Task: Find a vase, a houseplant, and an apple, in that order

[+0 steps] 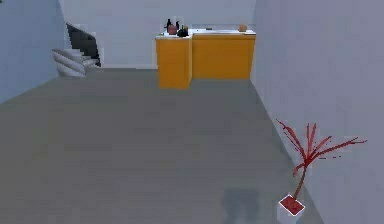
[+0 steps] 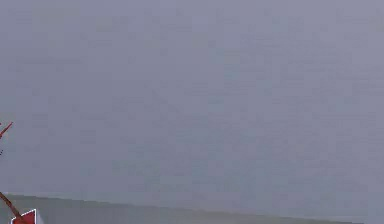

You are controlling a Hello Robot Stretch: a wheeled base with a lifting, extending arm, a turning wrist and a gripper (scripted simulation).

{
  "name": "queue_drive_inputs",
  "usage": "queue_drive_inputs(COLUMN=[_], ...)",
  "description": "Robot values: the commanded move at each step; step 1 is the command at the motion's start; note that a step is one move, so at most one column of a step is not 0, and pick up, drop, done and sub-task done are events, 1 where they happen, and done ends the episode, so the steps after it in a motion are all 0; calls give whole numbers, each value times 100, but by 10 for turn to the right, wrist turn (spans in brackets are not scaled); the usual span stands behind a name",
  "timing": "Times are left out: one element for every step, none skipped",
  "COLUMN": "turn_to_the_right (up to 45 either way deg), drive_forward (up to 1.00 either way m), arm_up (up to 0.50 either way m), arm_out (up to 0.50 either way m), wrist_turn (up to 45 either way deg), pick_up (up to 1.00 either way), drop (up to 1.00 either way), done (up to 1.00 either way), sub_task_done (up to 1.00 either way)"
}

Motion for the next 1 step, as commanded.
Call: queue_drive_inputs(turn_to_the_right=[-150], drive_forward=[0], arm_up=[0], arm_out=[0], wrist_turn=[0], pick_up=[0], drop=[0], done=[0], sub_task_done=[0])
